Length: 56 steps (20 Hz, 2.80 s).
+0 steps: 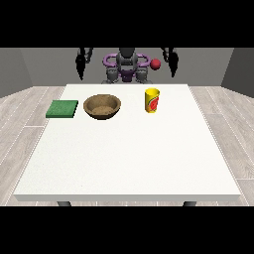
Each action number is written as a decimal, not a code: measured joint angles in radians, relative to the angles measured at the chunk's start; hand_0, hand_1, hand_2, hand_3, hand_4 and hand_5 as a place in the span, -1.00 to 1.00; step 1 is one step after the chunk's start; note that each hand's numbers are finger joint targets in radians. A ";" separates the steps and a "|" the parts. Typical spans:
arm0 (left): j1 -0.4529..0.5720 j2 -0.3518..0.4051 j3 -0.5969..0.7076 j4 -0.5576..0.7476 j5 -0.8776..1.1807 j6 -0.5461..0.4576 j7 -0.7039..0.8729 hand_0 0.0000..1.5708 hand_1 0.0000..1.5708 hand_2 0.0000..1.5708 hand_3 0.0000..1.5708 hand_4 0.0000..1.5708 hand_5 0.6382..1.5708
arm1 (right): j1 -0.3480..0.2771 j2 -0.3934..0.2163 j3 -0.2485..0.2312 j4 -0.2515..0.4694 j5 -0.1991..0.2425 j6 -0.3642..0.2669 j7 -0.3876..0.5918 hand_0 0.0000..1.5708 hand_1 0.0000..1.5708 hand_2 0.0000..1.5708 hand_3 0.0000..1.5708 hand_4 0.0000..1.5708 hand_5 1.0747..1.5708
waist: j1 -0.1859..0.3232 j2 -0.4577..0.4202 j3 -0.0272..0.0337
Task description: Pick the cup and pour the ball into the bowl, then pick the bowl and place it on the pad
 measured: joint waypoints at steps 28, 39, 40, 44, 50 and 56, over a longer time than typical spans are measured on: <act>-0.203 -0.082 -0.020 -0.172 -0.018 0.148 0.119 -1.00 -1.00 -1.00 -1.00 -0.28 0.86 | -0.100 0.024 -0.039 -0.332 -0.075 -0.062 0.177 -1.00 -1.00 -1.00 -1.00 -0.13 0.87 | -0.067 0.093 -0.0080; -0.239 -0.049 0.074 0.183 -0.019 0.093 -0.282 -1.00 -1.00 -1.00 -1.00 -1.00 0.74 | -0.147 -0.036 -0.140 -0.238 -0.159 0.042 0.015 -1.00 -1.00 -1.00 -1.00 -0.15 0.95 | -0.109 0.257 -0.0082; -0.250 -0.044 0.082 0.223 -0.015 0.084 -0.292 -1.00 -1.00 -1.00 -1.00 -1.00 0.72 | -0.150 -0.042 -0.151 -0.223 -0.165 0.046 0.013 -1.00 -1.00 -1.00 -1.00 -0.16 0.95 | -0.105 0.247 -0.0081; -0.280 -0.027 0.105 0.352 -0.004 0.053 -0.358 -1.00 -1.00 -1.00 -1.00 -0.82 0.70 | -0.143 -0.064 -0.193 -0.135 -0.184 0.087 -0.043 -1.00 -1.00 -1.00 -1.00 -0.15 0.96 | -0.097 0.226 -0.0081; -0.352 -0.037 0.123 0.537 -0.013 0.059 -0.472 -1.00 -1.00 -1.00 -1.00 -0.77 0.68 | -0.185 -0.101 -0.232 -0.058 -0.212 0.122 -0.061 -1.00 -1.00 -1.00 -1.00 -0.14 0.97 | -0.103 0.233 -0.0081; -0.414 -0.022 0.179 0.732 0.002 0.067 -0.596 -0.11 -0.11 -0.19 -1.00 0.28 0.96 | -0.197 -0.125 -0.245 -0.051 -0.234 0.151 -0.052 -1.00 -1.00 -1.00 -1.00 -0.14 0.99 | -0.131 0.249 -0.0082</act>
